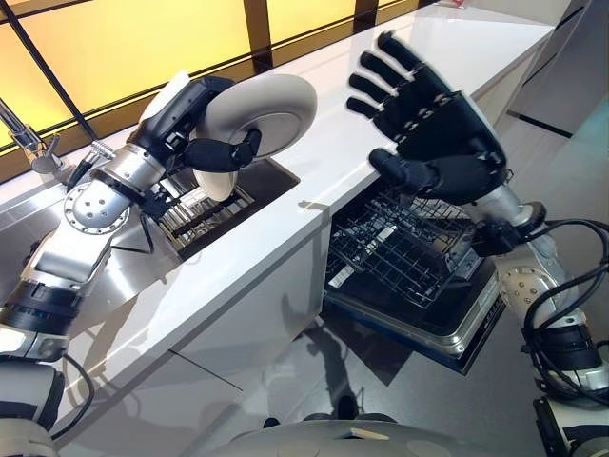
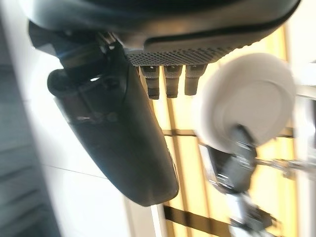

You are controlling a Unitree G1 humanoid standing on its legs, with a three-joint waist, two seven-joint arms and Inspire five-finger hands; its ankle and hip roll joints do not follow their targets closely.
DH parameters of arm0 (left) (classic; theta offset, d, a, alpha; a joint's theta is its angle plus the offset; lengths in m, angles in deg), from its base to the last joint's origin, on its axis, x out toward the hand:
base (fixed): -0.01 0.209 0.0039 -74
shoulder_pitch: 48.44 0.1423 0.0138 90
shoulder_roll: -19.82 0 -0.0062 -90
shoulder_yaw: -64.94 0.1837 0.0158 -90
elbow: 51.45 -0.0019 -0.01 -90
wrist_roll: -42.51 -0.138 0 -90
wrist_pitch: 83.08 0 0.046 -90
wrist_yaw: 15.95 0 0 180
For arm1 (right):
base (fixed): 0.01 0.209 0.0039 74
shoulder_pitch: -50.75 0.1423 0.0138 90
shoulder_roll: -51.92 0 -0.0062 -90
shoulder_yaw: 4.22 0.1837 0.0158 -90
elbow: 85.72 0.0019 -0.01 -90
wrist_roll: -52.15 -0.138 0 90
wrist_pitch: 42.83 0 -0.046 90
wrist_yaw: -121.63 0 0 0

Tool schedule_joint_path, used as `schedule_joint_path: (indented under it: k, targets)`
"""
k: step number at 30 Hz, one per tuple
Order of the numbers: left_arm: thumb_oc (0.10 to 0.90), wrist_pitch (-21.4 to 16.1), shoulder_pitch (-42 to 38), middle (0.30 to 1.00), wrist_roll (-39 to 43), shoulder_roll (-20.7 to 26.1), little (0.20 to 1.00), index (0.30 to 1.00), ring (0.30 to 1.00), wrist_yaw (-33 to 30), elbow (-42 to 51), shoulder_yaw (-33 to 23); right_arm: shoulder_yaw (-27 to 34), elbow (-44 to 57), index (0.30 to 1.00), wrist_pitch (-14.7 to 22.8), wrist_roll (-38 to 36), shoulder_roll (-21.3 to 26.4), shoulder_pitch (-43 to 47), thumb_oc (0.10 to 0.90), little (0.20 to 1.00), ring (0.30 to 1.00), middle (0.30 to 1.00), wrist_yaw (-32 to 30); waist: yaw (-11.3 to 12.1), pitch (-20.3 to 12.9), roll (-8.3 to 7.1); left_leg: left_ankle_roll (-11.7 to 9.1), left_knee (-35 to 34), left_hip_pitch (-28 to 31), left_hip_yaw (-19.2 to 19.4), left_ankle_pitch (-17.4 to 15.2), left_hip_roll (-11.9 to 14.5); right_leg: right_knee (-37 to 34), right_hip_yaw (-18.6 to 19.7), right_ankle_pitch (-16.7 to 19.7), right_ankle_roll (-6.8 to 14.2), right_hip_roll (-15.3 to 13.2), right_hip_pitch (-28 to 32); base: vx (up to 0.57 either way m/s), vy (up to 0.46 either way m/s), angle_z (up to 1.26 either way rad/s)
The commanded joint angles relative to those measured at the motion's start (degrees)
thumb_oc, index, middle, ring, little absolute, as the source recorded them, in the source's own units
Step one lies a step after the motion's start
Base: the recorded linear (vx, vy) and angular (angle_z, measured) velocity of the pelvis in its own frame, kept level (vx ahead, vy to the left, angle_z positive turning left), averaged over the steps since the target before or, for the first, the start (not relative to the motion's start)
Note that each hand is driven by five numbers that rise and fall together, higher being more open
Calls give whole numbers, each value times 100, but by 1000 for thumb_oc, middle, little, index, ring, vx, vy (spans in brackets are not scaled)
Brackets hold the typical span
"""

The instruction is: Pick up plates and place into dishwasher.

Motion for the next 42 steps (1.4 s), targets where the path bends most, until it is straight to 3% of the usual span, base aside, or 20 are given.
schedule_joint_path:
  k: [1, 12, 28, 36, 42]
  targets:
    - [100, -261, -1174, 300, 675, 44, 200, 300, 300, -213, 220, -27, 16, -99, 900, 172, -12, 256, 799, 800, 900, 900, 900, -2, 58, -401, -112, -36, 10, -92, -310, -104, -120, 26, -267, -15, 395, -206, 308, 0, 0, 0]
    - [100, -142, -1497, 300, 673, -185, 200, 300, 300, -226, 358, 289, -405, -782, 900, 226, 750, 260, 1152, 800, 900, 900, 900, -401, 70, -407, -131, -19, 10, -78, -345, -104, -133, 26, -282, -6, 371, -197, 329, 0, 0, 0]
    - [100, 114, -1085, 300, 826, -326, 200, 300, 300, 476, 188, 322, -363, -946, 900, 506, 854, 128, 1274, 800, 900, 900, 900, -680, 116, -367, -114, 8, 10, -51, -378, -122, -141, 26, -280, -1, 372, -203, 350, 0, 0, 0]
    - [100, -157, -926, 300, 603, -356, 200, 300, 300, 387, 125, 236, -318, -999, 900, 335, 941, 179, 1265, 800, 900, 900, 900, -684, 124, -371, -133, 8, 10, -55, -389, -119, -141, 26, -275, 8, 372, -209, 345, 0, 0, 0]
    - [100, -375, -931, 300, 489, 28, 200, 300, 300, 141, 57, -4, -261, -1222, 900, 149, 1545, 416, 1108, 800, 900, 900, 900, -1017, 156, -381, -130, -7, 10, -64, -375, -110, -130, 26, -308, 8, 382, -229, 346, 0, 0, 0]
